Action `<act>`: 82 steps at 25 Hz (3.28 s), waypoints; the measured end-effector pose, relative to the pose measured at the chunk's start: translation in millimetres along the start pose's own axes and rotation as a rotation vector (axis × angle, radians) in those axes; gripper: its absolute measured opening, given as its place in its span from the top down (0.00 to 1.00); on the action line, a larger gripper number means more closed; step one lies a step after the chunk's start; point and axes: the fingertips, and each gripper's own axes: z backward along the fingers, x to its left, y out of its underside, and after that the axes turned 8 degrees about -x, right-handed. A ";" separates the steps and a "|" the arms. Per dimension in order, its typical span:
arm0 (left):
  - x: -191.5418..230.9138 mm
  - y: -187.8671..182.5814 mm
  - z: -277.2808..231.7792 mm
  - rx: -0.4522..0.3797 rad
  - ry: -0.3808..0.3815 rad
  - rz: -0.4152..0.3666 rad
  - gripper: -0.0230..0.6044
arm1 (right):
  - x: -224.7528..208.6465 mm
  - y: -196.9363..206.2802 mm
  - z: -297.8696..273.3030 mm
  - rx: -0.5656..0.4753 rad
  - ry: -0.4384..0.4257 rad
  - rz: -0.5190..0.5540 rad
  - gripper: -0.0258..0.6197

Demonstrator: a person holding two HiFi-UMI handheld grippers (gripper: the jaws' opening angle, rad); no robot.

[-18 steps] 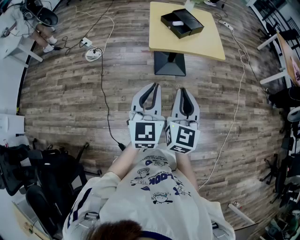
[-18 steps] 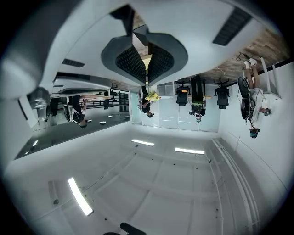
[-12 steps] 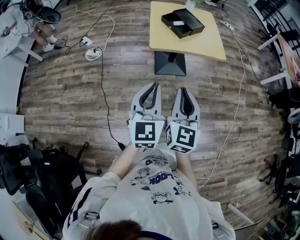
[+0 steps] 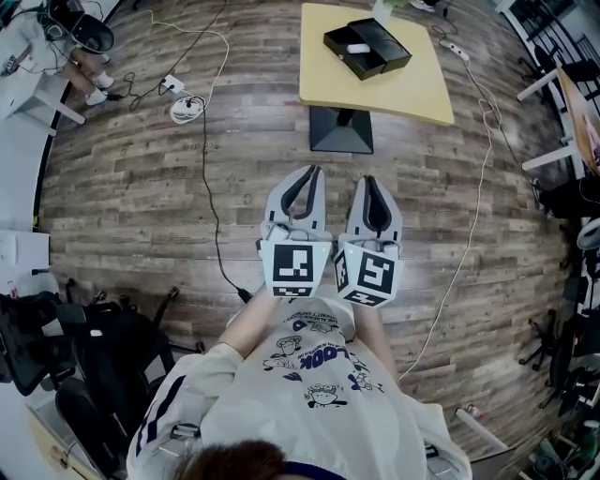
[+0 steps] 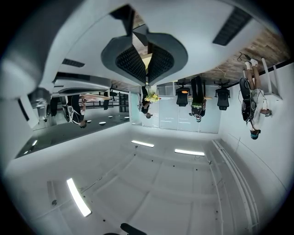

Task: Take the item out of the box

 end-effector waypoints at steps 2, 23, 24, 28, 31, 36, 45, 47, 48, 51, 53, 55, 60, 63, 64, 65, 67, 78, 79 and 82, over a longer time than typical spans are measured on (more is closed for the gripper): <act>2.2 0.6 -4.1 -0.002 0.002 -0.001 0.92 | 0.6 0.2 -4.6 -0.004 -0.001 0.000 0.90; 30.3 13.9 -47.7 0.014 0.022 0.024 0.92 | 3.0 5.7 -53.7 -0.002 0.011 0.020 0.90; 31.0 14.5 -51.7 0.014 0.021 0.024 0.92 | 1.0 6.7 -57.8 0.000 0.010 0.018 0.90; 34.0 17.7 -73.0 0.016 0.012 0.014 0.92 | -8.9 12.1 -78.6 0.006 0.004 0.004 0.90; 36.7 20.7 -91.3 0.022 0.004 0.012 0.92 | -14.0 16.4 -97.3 0.018 -0.017 0.004 0.90; 40.4 27.6 -125.5 0.028 0.000 0.004 0.92 | -26.8 22.8 -130.7 0.024 -0.039 0.002 0.90; 49.6 30.0 -197.4 0.048 -0.036 0.002 0.92 | -59.3 26.1 -197.4 0.045 -0.064 -0.008 0.90; 50.5 28.8 -213.7 0.047 -0.044 -0.001 0.92 | -67.9 25.9 -212.6 0.046 -0.071 -0.011 0.90; 51.1 28.4 -221.9 0.047 -0.047 -0.002 0.92 | -71.8 25.2 -220.3 0.046 -0.074 -0.012 0.90; 53.4 30.0 -248.0 0.051 -0.060 -0.003 0.92 | -83.4 22.6 -243.8 0.039 -0.086 -0.008 0.90; 54.8 32.2 -266.7 0.054 -0.068 0.000 0.92 | -91.8 22.6 -260.2 0.037 -0.094 -0.008 0.90; 54.6 32.4 -283.9 0.051 -0.073 0.000 0.92 | -101.1 23.1 -275.8 0.037 -0.101 -0.009 0.90; 58.3 33.8 -322.9 0.045 -0.094 -0.006 0.92 | -120.4 25.1 -314.4 0.034 -0.122 -0.011 0.90; 61.0 38.2 -339.6 0.046 -0.107 -0.004 0.92 | -127.0 28.6 -330.8 0.039 -0.139 -0.009 0.90; 61.9 39.6 -343.9 0.047 -0.112 -0.002 0.92 | -128.7 29.8 -335.4 0.041 -0.143 -0.009 0.90; 62.9 41.2 -347.6 0.050 -0.117 -0.001 0.92 | -130.3 31.3 -339.2 0.043 -0.146 -0.011 0.90; 64.1 44.6 -354.1 0.056 -0.125 0.001 0.92 | -133.1 35.0 -345.2 0.049 -0.152 -0.015 0.90; 72.4 62.3 -387.5 0.109 -0.132 0.013 0.92 | -143.2 51.6 -376.8 0.095 -0.156 -0.043 0.90; 73.4 63.9 -391.1 0.112 -0.130 0.013 0.92 | -143.9 52.8 -380.5 0.096 -0.154 -0.046 0.90; 77.6 70.2 -404.2 0.123 -0.124 0.009 0.92 | -147.6 57.0 -393.8 0.099 -0.147 -0.054 0.90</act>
